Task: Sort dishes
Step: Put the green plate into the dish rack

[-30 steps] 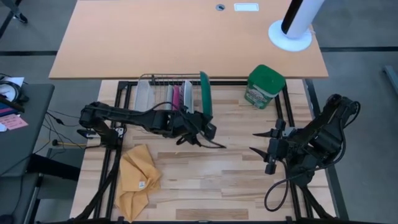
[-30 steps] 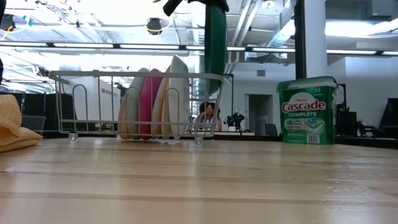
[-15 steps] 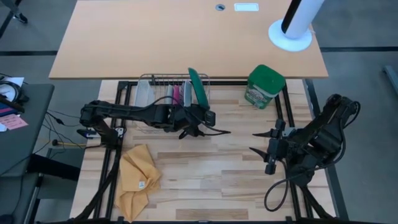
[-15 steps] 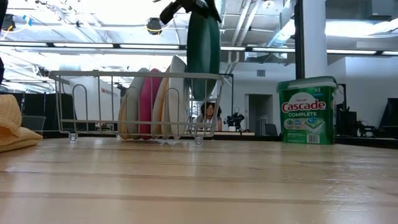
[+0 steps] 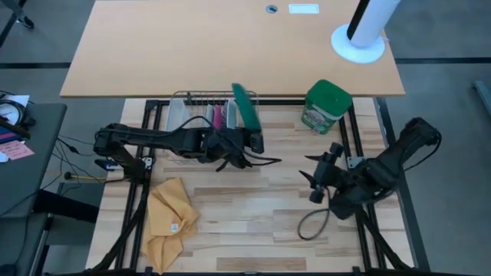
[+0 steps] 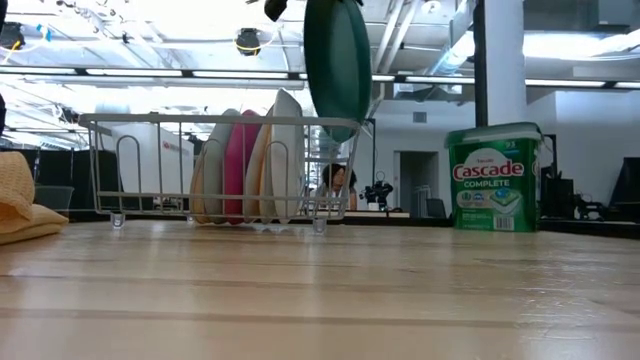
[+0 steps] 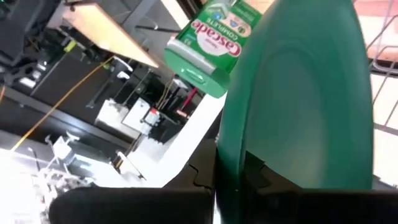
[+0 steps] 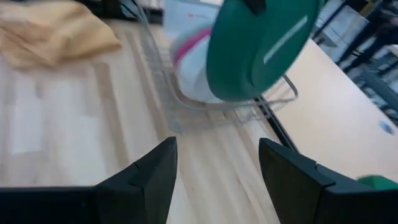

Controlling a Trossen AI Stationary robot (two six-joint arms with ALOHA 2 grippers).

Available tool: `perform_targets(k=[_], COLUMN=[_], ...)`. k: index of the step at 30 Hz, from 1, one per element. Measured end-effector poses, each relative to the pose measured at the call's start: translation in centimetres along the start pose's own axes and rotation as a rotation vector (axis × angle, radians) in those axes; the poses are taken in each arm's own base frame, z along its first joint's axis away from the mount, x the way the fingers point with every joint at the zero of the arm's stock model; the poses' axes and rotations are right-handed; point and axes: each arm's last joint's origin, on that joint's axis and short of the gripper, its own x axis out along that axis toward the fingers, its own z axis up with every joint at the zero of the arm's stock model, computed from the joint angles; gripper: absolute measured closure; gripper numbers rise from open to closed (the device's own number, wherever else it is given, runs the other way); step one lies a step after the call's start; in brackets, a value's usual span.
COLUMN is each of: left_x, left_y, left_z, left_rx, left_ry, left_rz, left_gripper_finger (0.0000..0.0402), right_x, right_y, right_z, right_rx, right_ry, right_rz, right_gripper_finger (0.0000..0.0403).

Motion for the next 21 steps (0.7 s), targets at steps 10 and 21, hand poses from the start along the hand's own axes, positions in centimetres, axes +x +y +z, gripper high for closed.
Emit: perform_targets(k=[10, 21], left_x=[-0.8, -2.0], left_y=[-0.4, -1.1], left_z=[-0.6, -2.0], left_rx=[-0.078, -0.181], left_ry=[-0.022, -0.087], left_rz=[-0.015, -0.007], left_gripper_finger=[0.0394, 0.0394], right_x=[4.2, 6.2], right_y=[-0.2, 0.9], right_z=[-0.7, -0.6], right_rx=[0.015, -0.103], right_ry=[0.024, 0.004], right_rz=[-0.108, 0.015], right_gripper_finger=[0.0177, 0.0177])
